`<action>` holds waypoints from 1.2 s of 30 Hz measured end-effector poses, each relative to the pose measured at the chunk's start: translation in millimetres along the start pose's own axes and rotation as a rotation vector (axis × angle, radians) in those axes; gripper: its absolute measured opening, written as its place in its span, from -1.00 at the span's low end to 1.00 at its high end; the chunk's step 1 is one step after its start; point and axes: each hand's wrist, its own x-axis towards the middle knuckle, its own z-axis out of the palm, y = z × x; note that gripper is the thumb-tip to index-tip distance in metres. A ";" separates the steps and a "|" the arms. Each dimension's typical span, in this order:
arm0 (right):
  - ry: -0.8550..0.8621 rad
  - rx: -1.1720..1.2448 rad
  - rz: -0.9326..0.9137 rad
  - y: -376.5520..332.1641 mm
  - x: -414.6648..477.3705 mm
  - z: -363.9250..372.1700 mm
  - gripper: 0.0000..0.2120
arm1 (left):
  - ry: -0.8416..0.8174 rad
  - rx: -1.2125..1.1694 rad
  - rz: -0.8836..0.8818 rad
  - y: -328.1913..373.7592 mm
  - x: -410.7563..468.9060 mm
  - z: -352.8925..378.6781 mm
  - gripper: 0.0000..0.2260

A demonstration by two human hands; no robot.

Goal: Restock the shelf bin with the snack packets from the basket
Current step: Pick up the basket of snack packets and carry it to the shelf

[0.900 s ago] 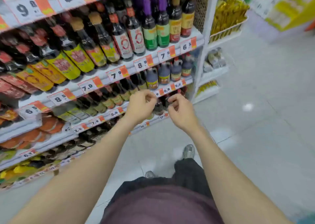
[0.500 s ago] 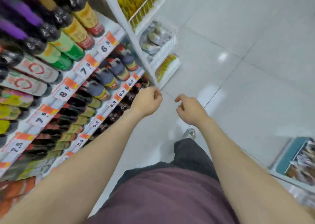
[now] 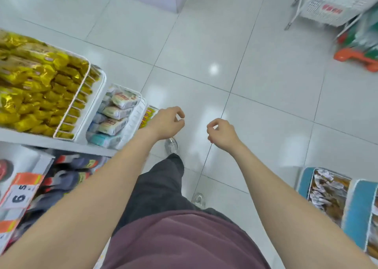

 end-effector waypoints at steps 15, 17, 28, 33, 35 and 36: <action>0.269 0.004 -0.096 -291.9 330.8 -169.6 -0.80 | 0.045 0.156 0.075 115.2 395.3 -277.1 -0.82; 0.309 -0.009 -0.085 -308.2 377.9 -193.9 -0.80 | 0.026 0.183 0.110 135.7 449.1 -303.2 -0.82; 0.276 -0.150 -0.064 -429.2 663.2 -363.2 -0.63 | 0.050 0.214 0.198 273.2 754.4 -444.6 -0.86; 0.279 -0.211 -0.117 -509.7 778.9 -442.8 -0.59 | 0.125 0.171 0.213 321.6 879.7 -508.5 -0.85; 0.282 -0.240 -0.148 -539.4 831.3 -473.5 -0.57 | 0.149 0.156 0.213 339.2 934.9 -532.6 -0.85; 0.282 -0.255 -0.155 -552.3 859.1 -488.5 -0.56 | 0.150 0.152 0.209 347.9 964.3 -543.8 -0.84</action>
